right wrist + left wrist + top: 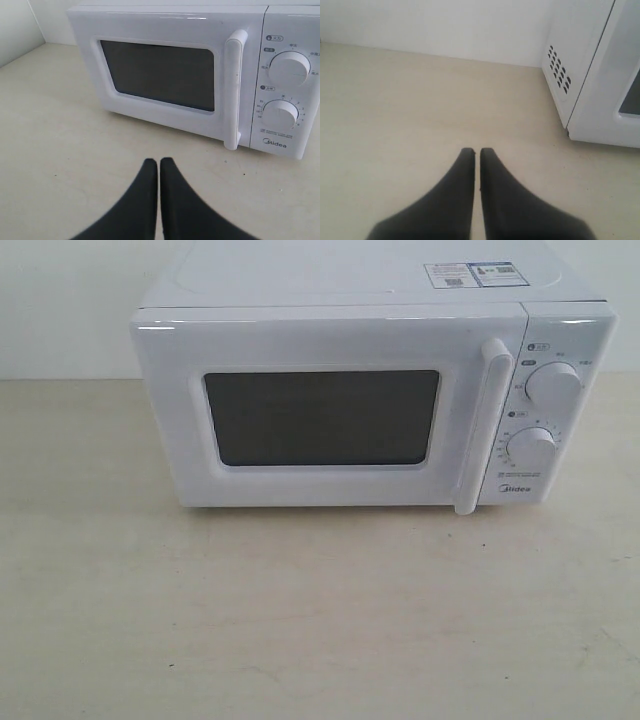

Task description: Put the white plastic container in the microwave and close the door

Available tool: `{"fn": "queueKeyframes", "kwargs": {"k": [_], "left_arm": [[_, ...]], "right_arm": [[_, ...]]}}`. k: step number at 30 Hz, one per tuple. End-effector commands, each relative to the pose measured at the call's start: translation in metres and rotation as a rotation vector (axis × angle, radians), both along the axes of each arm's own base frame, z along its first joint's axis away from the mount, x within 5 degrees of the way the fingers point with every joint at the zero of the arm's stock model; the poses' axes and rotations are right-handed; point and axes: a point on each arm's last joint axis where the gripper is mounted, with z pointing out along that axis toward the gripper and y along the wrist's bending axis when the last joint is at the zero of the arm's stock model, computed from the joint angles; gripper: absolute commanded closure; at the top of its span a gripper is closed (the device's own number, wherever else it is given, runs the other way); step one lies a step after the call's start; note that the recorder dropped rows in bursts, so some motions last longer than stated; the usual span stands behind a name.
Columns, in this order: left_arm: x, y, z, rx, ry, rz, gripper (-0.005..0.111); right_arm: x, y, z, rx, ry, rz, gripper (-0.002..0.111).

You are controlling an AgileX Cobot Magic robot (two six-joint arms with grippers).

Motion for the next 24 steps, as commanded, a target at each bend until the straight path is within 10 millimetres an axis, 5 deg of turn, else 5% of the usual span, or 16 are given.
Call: {"fn": "queueKeyframes", "kwargs": {"k": [1,24], "left_arm": [[-0.0003,0.0008,-0.0009,-0.009,-0.001,0.017,0.102],[-0.0004,0.0023,-0.0007,-0.029,-0.005,0.056,0.102]], "right_arm": [[-0.0005,-0.0008,0.0002,-0.002,-0.012,-0.006,0.108],[-0.0004,-0.0009,0.0005,0.000,-0.015,-0.007,0.108]]}}
